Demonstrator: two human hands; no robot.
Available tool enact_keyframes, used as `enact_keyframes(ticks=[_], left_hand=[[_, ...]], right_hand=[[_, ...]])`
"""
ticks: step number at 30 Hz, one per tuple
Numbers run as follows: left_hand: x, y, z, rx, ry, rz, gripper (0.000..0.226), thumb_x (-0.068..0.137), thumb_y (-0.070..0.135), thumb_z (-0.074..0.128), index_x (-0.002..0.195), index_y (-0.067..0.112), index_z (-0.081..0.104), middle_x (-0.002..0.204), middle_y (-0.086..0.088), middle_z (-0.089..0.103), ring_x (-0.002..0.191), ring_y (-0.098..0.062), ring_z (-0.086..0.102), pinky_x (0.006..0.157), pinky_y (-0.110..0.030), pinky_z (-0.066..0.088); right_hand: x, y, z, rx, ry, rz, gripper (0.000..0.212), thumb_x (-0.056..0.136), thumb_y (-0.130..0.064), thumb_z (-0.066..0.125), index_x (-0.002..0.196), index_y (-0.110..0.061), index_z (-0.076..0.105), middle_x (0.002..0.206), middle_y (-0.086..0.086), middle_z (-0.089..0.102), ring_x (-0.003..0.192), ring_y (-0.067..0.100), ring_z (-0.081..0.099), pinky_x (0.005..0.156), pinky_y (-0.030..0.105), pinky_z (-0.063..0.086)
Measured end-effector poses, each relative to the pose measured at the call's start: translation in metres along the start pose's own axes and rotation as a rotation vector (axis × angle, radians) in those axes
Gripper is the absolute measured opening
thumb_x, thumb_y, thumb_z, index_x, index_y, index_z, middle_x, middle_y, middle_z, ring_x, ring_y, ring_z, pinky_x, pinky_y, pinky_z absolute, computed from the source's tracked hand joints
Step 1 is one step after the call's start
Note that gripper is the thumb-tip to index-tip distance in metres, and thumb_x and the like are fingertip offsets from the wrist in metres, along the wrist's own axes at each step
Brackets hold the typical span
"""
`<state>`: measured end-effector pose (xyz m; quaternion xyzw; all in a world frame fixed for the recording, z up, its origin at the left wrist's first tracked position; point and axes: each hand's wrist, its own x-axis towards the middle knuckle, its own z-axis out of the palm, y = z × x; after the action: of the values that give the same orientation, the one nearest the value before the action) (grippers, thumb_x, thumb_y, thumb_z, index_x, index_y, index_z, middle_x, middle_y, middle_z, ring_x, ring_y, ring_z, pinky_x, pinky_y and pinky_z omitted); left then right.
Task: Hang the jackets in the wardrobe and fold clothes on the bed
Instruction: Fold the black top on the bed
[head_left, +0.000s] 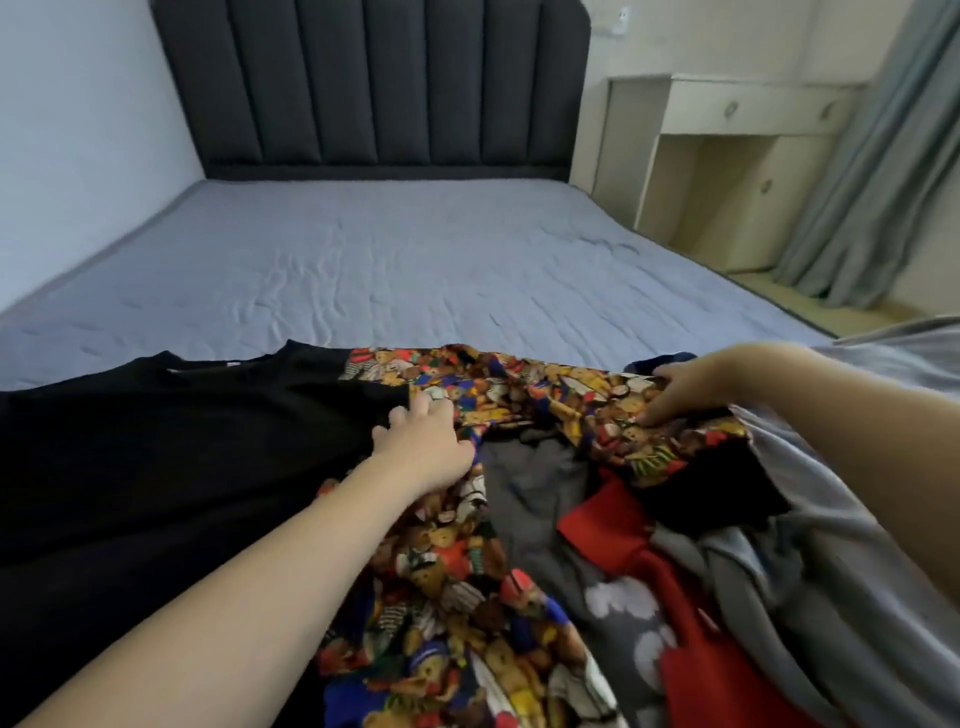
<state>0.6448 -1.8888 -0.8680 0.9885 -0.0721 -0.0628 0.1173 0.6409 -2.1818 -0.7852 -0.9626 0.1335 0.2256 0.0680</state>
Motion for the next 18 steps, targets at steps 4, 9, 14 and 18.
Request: enact_keyframes(ticks=[4, 9, 14, 18], left_hand=[[-0.054, 0.080, 0.013, -0.342, -0.057, 0.380, 0.031, 0.075, 0.045, 0.060, 0.096, 0.023, 0.054, 0.099, 0.002, 0.056, 0.094, -0.019, 0.054, 0.075, -0.032, 0.045], [-0.075, 0.138, 0.001, -1.142, -0.615, -0.063, 0.060, 0.064, 0.072, 0.045, 0.067, 0.016, 0.066, 0.072, -0.003, 0.066, 0.054, -0.016, 0.053, 0.051, -0.025, 0.033], [-0.072, 0.148, -0.013, -1.171, -0.518, -0.131, 0.036, 0.080, 0.057, 0.060, 0.082, 0.022, 0.065, 0.069, 0.002, 0.063, 0.056, -0.016, 0.059, 0.053, -0.024, 0.041], [-0.066, 0.141, -0.023, -1.255, -0.343, -0.189, 0.021, 0.086, 0.031, 0.057, 0.088, 0.011, 0.062, 0.071, -0.007, 0.058, 0.067, -0.026, 0.058, 0.058, -0.031, 0.047]], right_hand=[[0.001, 0.043, -0.011, 0.169, 0.091, -0.133, 0.033, 0.086, -0.038, 0.067, 0.106, -0.013, 0.067, 0.107, 0.005, 0.066, 0.089, 0.018, 0.059, 0.075, 0.027, 0.044], [0.001, 0.058, 0.010, 0.326, 0.196, -0.223, 0.017, 0.084, -0.031, 0.064, 0.078, -0.015, 0.066, 0.094, 0.012, 0.068, 0.085, 0.027, 0.061, 0.078, 0.037, 0.048], [-0.002, 0.034, 0.012, 0.278, 0.221, -0.103, 0.028, 0.093, -0.022, 0.053, 0.112, -0.006, 0.066, 0.119, 0.019, 0.063, 0.112, 0.034, 0.058, 0.081, 0.031, 0.048], [-0.023, -0.012, 0.016, 0.275, 0.146, -0.110, 0.036, 0.101, -0.016, 0.042, 0.133, -0.003, 0.050, 0.134, 0.016, 0.055, 0.123, 0.029, 0.053, 0.077, 0.025, 0.044]])
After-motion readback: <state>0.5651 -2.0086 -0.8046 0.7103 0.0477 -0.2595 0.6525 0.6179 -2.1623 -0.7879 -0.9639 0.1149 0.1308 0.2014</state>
